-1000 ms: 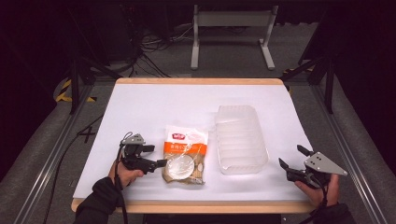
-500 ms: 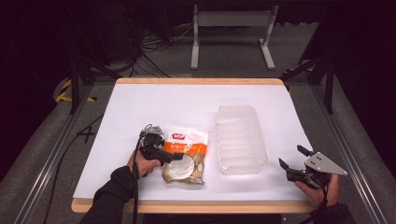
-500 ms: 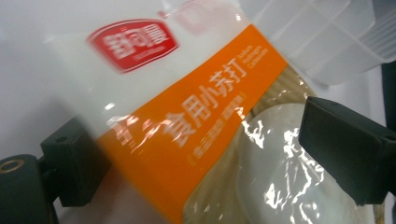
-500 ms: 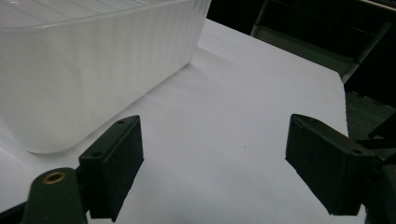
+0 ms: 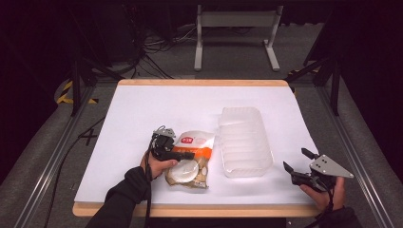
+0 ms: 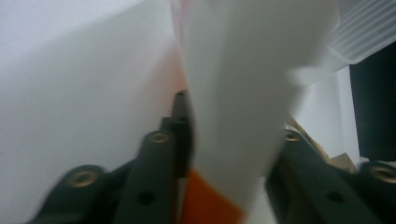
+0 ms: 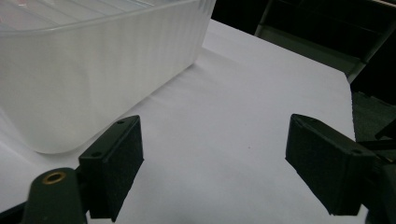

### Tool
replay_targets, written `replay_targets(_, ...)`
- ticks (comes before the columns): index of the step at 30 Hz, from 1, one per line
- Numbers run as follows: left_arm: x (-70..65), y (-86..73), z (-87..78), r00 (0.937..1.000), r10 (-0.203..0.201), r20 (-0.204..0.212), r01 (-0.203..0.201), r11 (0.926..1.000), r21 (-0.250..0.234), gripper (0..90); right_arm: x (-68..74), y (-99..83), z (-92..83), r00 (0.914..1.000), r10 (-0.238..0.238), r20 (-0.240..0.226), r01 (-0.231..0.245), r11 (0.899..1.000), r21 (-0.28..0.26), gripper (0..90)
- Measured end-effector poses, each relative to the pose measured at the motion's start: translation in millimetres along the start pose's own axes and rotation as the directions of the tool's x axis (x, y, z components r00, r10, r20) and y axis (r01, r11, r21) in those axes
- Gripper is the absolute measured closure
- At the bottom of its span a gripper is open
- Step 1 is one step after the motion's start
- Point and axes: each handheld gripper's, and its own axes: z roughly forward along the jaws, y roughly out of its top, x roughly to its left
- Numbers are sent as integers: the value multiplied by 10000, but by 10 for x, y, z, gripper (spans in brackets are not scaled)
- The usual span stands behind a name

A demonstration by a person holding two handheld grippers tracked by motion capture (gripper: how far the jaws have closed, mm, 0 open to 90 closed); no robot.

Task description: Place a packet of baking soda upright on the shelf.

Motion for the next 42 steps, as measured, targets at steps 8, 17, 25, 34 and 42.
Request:
replay_targets(8, -249, 14, -171, 9937, 966, -575, -1009, 9919, -771, 899, -2, 1, -7, 10000, -18, -19, 18, 10000, -47, 196)
replay_targets(17, -629, 11, -384, 9713, 1909, -1419, -2120, 9653, -1527, 900, -8, 4, -23, 10000, -19, 48, 19, 10000, -66, 196)
replay_targets(25, -756, 58, -438, 9603, 2266, -1628, -2558, 9481, -1892, 900, -17, -2, -41, 9998, 21, 183, -19, 9999, -116, 196)
replay_targets(34, -850, 116, -512, 9418, 2722, -1974, -3131, 9241, -2193, 900, -21, -2, -49, 9997, -4, 261, 9, 9998, -200, 196)
replay_targets(42, -861, 176, -571, 9309, 2841, -2296, -3359, 9128, -2325, 900, -27, -4, -57, 9995, 21, 327, -13, 9997, -234, 196)
